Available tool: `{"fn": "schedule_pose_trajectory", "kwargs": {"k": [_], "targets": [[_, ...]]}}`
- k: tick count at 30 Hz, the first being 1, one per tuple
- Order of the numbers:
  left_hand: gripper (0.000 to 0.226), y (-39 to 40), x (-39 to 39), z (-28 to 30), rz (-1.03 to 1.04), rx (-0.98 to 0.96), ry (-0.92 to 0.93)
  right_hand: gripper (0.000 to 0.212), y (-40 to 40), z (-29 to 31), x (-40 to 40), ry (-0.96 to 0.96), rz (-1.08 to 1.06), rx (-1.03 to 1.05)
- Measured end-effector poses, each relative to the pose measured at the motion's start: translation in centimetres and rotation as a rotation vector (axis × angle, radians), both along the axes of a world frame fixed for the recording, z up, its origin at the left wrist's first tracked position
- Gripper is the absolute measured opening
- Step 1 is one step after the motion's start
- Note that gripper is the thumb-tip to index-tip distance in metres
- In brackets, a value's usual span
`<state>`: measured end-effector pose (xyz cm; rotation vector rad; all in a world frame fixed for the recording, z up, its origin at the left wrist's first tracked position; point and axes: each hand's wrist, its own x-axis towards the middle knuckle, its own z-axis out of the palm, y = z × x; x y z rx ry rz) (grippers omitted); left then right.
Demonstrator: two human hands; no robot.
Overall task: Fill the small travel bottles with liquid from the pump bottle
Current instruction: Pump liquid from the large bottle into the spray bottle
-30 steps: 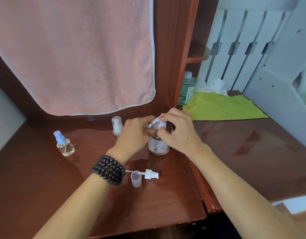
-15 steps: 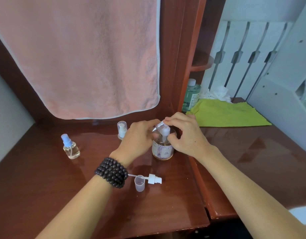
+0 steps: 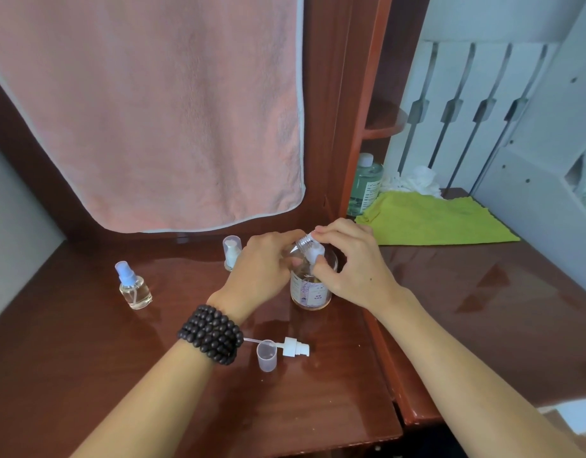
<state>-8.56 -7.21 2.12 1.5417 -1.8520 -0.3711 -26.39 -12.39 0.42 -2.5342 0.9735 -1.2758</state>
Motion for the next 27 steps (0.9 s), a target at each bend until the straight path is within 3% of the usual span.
{"fn": "schedule_pose_trajectory", "kwargs": {"k": [27], "targets": [[0.038,-0.3,-0.6,-2.0,0.057,-0.043,0.006,0.036,0.6,-0.3,0.9,0.011,-0.066,0.013]]}}
